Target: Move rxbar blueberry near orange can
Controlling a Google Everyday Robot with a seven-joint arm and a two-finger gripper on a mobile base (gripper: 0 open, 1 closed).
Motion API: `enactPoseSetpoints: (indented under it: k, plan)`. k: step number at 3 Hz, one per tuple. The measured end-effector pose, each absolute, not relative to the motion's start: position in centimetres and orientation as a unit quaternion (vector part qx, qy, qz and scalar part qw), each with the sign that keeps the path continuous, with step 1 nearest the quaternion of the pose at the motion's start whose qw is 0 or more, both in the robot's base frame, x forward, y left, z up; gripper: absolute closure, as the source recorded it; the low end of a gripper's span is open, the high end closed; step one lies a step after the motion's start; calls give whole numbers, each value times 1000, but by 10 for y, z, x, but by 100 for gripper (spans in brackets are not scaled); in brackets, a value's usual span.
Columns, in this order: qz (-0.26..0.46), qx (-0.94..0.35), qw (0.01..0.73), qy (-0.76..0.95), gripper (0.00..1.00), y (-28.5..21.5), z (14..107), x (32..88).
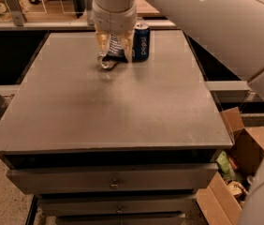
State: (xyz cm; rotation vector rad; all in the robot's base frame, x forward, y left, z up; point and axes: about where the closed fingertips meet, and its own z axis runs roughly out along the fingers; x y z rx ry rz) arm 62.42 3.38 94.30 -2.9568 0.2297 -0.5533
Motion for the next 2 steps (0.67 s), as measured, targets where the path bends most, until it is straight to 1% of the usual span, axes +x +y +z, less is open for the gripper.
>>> enactPoseSetpoints:
  k: [1, 2]
  plan:
    - [-198, -973, 91, 68, 100, 76, 973, 635]
    - [-199, -973, 96, 63, 100, 80, 972, 636]
